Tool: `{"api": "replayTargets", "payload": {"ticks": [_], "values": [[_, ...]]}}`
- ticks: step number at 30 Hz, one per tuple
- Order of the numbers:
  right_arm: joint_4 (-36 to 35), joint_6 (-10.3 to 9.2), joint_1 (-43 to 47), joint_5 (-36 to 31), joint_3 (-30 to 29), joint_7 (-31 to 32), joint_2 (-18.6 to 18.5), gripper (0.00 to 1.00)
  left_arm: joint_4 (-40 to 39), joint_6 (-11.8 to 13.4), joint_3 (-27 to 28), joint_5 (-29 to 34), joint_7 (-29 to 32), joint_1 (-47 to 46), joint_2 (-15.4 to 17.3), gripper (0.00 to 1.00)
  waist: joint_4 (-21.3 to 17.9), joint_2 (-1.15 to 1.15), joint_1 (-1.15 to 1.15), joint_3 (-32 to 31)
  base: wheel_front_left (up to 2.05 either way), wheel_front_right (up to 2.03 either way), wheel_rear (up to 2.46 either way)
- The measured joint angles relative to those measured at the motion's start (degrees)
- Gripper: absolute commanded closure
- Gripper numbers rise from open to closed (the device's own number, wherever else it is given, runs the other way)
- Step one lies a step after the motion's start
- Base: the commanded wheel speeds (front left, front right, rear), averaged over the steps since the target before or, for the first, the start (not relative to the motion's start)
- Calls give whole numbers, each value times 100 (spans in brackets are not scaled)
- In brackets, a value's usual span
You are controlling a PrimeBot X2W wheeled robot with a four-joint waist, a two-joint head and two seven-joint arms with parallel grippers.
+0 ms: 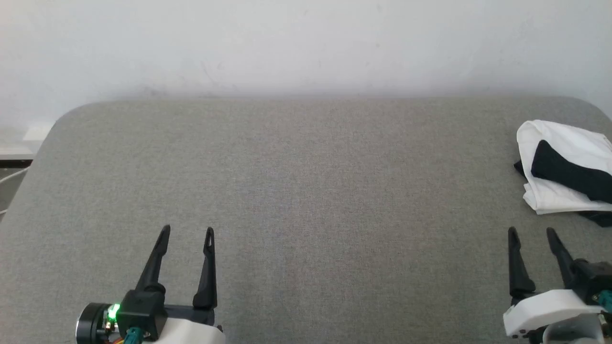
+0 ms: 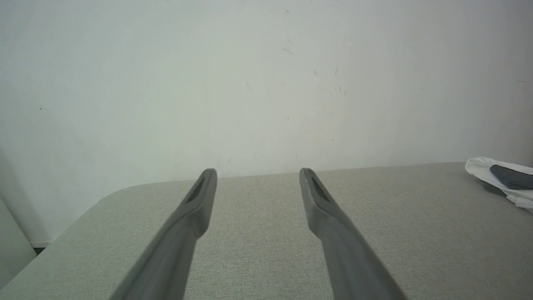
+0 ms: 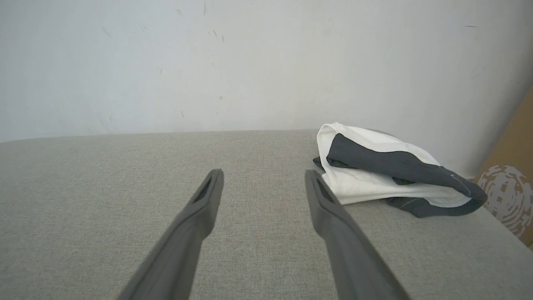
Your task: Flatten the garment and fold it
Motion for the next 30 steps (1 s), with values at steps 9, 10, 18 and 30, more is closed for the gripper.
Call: {"api": "replayTargets", "payload": {"ticks": [9, 10, 18, 30], "values": [[144, 1, 57, -8, 188, -178, 1, 0, 196, -264, 108, 67, 0, 146, -203, 0, -9, 0, 0, -156, 0, 0, 0], [148, 1, 57, -8, 204, -182, 2, 0, 255, -303, 111, 67, 0, 157, -221, 0, -29, 0, 1, -163, 0, 0, 0], [162, 1, 32, -14, 344, -214, 1, 0, 466, -460, 181, 115, 0, 151, -331, 0, -166, 0, 0, -147, 0, 0, 0], [125, 1, -85, -105, 423, -216, 1, 0, 432, -567, 356, 186, 0, 26, -480, 0, -256, 0, 1, -14, 0, 0, 0]]}}
